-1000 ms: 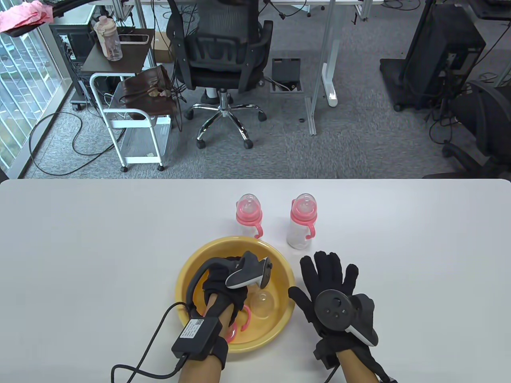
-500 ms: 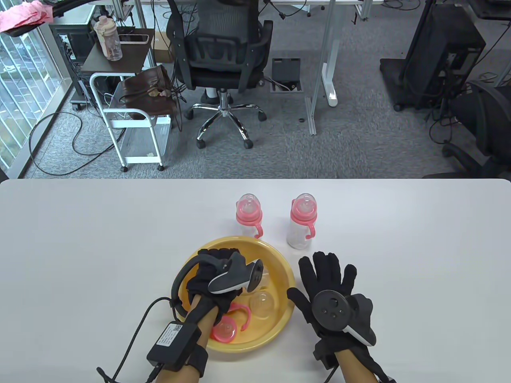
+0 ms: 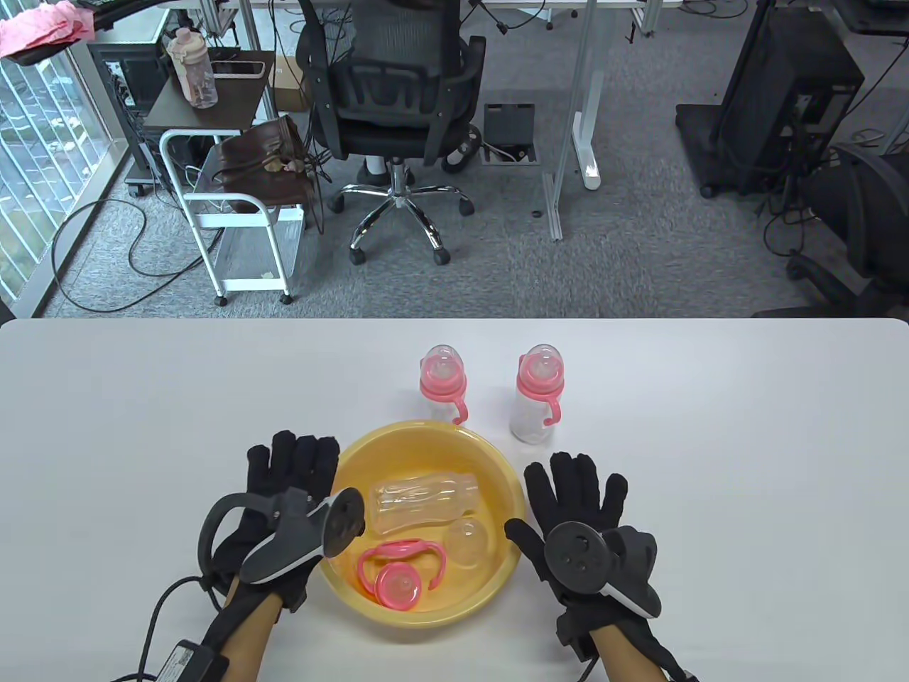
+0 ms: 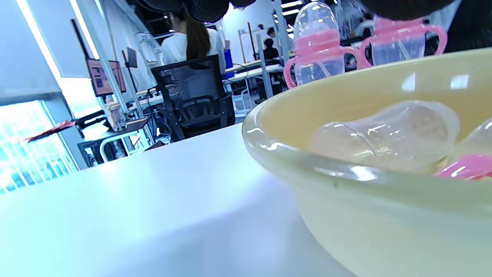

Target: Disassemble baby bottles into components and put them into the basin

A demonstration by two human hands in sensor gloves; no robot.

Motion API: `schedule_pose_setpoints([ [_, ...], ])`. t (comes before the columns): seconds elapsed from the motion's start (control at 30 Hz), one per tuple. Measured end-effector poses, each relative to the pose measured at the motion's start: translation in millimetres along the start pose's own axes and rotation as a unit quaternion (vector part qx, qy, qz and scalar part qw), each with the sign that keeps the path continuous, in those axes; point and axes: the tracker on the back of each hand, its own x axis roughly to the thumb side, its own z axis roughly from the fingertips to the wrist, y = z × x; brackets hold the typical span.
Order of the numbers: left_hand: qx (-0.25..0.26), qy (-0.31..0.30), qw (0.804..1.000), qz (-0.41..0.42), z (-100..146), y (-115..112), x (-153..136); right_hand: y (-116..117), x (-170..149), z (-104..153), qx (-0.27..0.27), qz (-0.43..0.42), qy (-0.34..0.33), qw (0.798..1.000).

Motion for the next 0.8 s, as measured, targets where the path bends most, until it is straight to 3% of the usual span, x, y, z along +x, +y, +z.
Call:
schedule_pose_setpoints([
  [0.1,0.041,0.015,0.999,0.033,16,-16,-14,2,2,0,0.004,0.011,-0.005,1.000],
  [0.23,0.159,0.024,0.985,0.057,35,-43,-23,4,5,1,0.006,0.018,-0.011,1.000],
  [0.43,0.158,0.030,0.986,0.047,35,-49,-36,6,4,0,0.010,0.022,-0.004,1.000],
  [0.57,0.150,0.032,0.986,0.060,33,-52,-36,-2,-4,-5,-0.023,-0.010,0.031,0.999],
  [0.7,0.145,0.053,0.987,0.035,29,-53,-40,-14,-19,-25,-0.040,-0.061,0.084,0.994],
  [0.8,0.144,0.064,0.986,0.046,27,-53,-41,-19,-29,-49,-0.020,-0.033,0.127,0.991],
])
